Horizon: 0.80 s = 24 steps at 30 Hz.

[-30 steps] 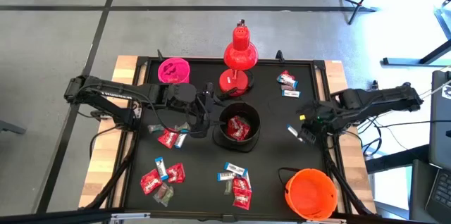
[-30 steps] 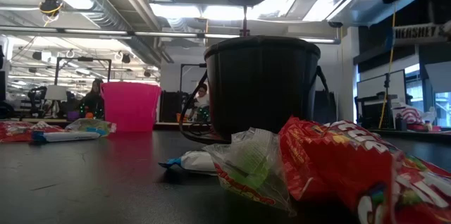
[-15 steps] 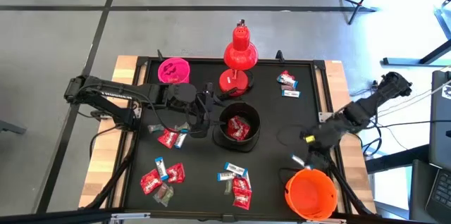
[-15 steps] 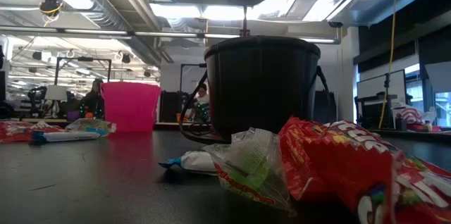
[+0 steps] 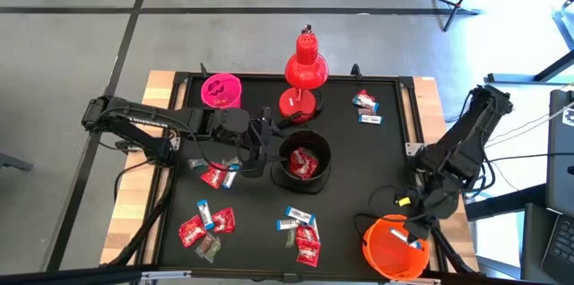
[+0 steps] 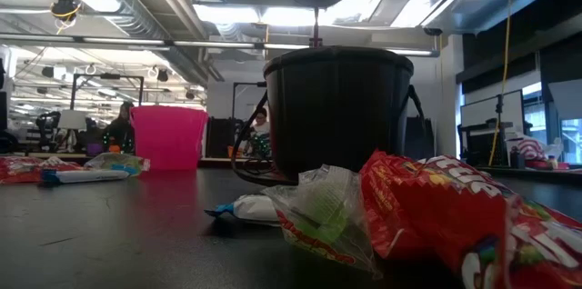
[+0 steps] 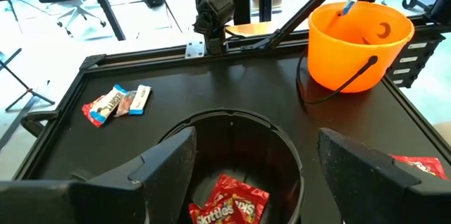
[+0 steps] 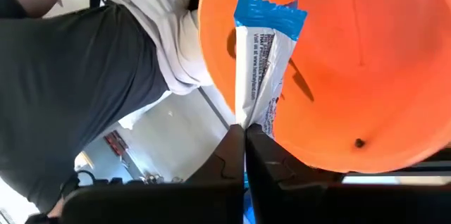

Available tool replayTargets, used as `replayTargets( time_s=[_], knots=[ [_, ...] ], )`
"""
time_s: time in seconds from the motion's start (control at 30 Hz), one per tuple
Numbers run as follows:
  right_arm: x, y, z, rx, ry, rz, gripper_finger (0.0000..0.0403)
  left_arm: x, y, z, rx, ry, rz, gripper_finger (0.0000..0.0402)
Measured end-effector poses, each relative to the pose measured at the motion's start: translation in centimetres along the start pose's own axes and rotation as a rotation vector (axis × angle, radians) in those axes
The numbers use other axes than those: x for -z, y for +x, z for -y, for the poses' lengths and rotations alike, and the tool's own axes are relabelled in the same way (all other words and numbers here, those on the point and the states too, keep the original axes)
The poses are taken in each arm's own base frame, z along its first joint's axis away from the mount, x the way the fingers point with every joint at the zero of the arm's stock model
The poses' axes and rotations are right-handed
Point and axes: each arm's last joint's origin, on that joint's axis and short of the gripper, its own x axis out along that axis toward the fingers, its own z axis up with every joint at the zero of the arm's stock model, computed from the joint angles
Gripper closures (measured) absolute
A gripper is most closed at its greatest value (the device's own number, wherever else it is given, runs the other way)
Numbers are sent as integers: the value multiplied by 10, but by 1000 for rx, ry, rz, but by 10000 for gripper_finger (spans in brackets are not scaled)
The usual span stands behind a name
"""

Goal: Organize candy in baskets
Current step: Put the white chocolate into the orange bucket, then adjust the orange bucket

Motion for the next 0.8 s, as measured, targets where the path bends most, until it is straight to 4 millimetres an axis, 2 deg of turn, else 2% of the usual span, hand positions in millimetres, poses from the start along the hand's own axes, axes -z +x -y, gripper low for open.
replayTargets(
  time_s=[0.2, 0.57, 0.67, 0.8],
  knots=[
    [-2, 11, -4, 0, 16, 18, 385, 0, 0, 0, 5, -3, 0, 117],
    [-4, 14, -11, -67, 8, 67, 270, 0, 0, 0, 8, -2, 0, 117],
    [-5, 14, -9, -48, -26, 83, 260, 0, 0, 0, 8, 1, 1, 117],
    [-19, 10, -5, 11, -67, 157, 262, 0, 0, 0, 8, 17, 1, 117]
  ],
)
